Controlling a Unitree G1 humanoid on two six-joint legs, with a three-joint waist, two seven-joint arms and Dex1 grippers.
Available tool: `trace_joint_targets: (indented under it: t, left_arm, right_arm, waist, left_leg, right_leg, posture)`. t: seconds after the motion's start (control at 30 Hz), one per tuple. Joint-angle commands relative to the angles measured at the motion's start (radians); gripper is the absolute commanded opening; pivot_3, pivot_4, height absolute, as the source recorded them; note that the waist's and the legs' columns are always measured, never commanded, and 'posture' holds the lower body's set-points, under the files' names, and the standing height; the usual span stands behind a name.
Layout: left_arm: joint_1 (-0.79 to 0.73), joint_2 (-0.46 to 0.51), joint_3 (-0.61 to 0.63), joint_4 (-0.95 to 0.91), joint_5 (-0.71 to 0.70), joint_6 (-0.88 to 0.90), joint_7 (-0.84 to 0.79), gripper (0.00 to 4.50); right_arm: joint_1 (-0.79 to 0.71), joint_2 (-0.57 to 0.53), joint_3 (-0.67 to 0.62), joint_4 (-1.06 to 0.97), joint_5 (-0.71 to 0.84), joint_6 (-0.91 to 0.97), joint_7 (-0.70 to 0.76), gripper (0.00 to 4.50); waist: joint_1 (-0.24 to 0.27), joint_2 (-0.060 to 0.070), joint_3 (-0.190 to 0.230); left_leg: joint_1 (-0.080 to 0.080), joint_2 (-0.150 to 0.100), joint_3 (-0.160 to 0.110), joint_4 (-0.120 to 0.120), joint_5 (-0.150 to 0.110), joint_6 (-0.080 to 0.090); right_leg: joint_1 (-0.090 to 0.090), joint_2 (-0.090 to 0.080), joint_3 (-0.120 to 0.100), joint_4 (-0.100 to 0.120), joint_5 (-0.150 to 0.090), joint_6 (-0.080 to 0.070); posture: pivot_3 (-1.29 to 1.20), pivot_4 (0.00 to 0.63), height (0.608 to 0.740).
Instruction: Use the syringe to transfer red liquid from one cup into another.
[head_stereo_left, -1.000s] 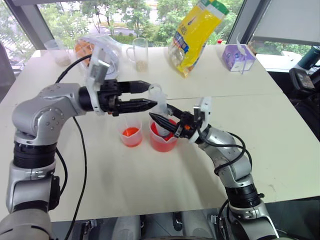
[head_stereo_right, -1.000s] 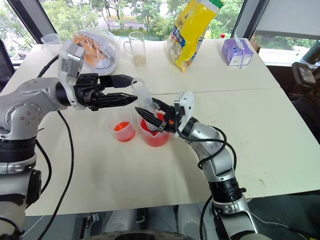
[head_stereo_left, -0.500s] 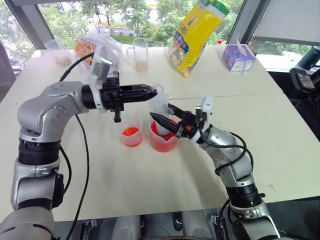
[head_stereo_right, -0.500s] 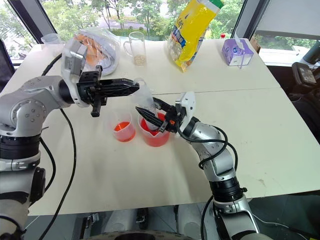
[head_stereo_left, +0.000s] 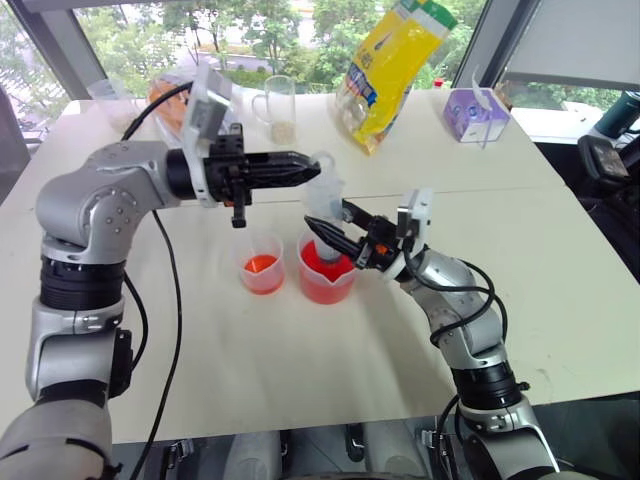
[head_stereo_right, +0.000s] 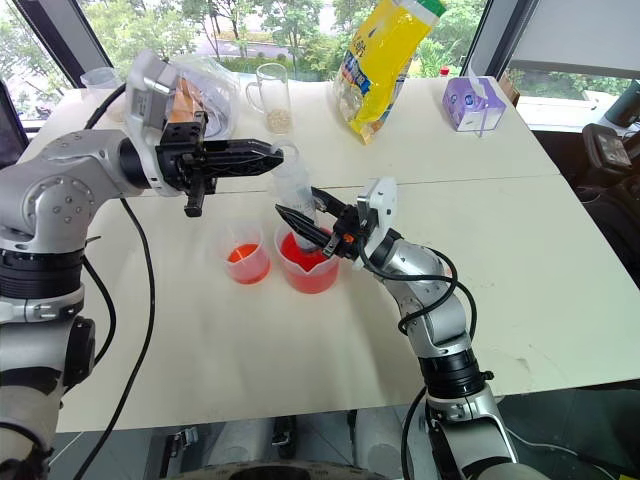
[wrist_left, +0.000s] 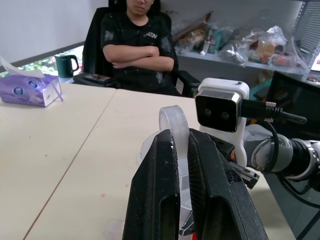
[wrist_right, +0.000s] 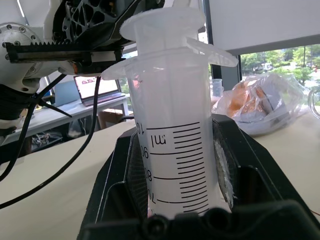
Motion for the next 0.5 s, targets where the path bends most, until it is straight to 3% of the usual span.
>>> trace_joint_targets:
  t: [0.03, 0.5]
  left_arm:
    - [-0.079, 0.001, 0.071, -0.017, -0.006, -0.061, 0.012, 0.03]
    - [-0.075, 0.000, 0.069, -0.014, 0.001, -0.076, 0.006, 0.03]
  right_arm:
    - [0.031, -0.012, 0.032, 0.027, -0.011, 0.025, 0.018, 1.42]
    - [0.004, -0.008, 0.022, 0.014, -0.003, 0.036, 0.011, 1.42]
  waist:
    - [0.000, 0.000, 0.000]
    - [0.000, 0.000, 0.000]
  left_leg:
    - [0.000, 0.000, 0.000, 0.000, 0.000, 0.000]
    - [0.000, 0.000, 0.000, 0.000, 0.000, 0.000]
  right_leg:
    - [0.000, 0.000, 0.000, 0.000, 0.000, 0.000]
    - [0.000, 0.000, 0.000, 0.000, 0.000, 0.000]
  posture:
    - [0.00, 0.150, 0.740]
    - [0.00, 0.150, 0.740]
